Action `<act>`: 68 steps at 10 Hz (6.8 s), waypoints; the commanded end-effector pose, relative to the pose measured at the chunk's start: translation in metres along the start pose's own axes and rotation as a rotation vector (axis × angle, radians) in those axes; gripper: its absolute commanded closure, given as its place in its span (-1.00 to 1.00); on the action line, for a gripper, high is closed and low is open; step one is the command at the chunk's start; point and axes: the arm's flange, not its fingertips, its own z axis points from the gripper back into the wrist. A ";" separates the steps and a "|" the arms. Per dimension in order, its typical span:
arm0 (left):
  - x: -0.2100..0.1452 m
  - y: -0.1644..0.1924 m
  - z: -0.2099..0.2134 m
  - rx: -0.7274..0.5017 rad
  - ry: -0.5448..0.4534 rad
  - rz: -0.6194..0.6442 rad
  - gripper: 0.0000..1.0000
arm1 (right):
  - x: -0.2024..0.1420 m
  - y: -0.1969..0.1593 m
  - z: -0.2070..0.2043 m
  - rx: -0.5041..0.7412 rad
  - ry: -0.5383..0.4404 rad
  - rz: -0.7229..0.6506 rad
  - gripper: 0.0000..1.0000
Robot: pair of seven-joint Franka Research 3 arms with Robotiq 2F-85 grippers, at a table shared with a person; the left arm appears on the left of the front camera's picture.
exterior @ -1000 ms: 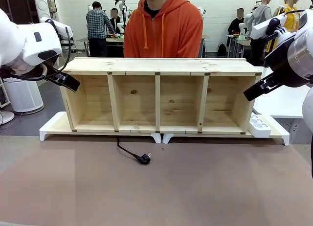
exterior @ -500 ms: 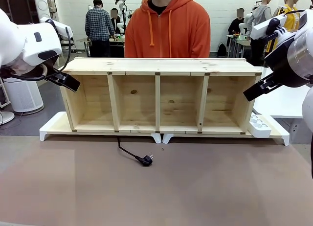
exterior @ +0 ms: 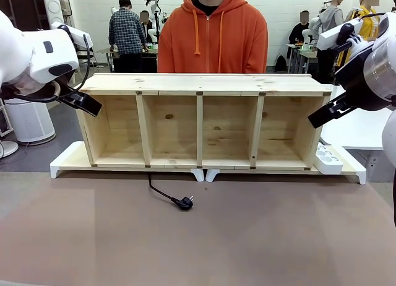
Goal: Perform cable management.
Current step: When the cord part of the Power Cable appears at the lower middle area of the table and stops, grasp the cord part of the Power Cable.
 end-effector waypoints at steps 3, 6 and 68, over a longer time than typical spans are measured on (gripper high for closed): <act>0.002 -0.001 -0.002 0.000 -0.011 -0.004 -1.00 | 0.002 0.000 -0.003 0.002 -0.008 0.008 -1.00; 0.002 -0.001 -0.002 0.000 -0.011 -0.004 -1.00 | 0.014 0.009 -0.003 0.019 0.015 0.053 -1.00; 0.002 -0.001 -0.002 0.000 -0.011 -0.004 -1.00 | 0.102 0.323 -0.391 0.787 0.466 0.767 -0.46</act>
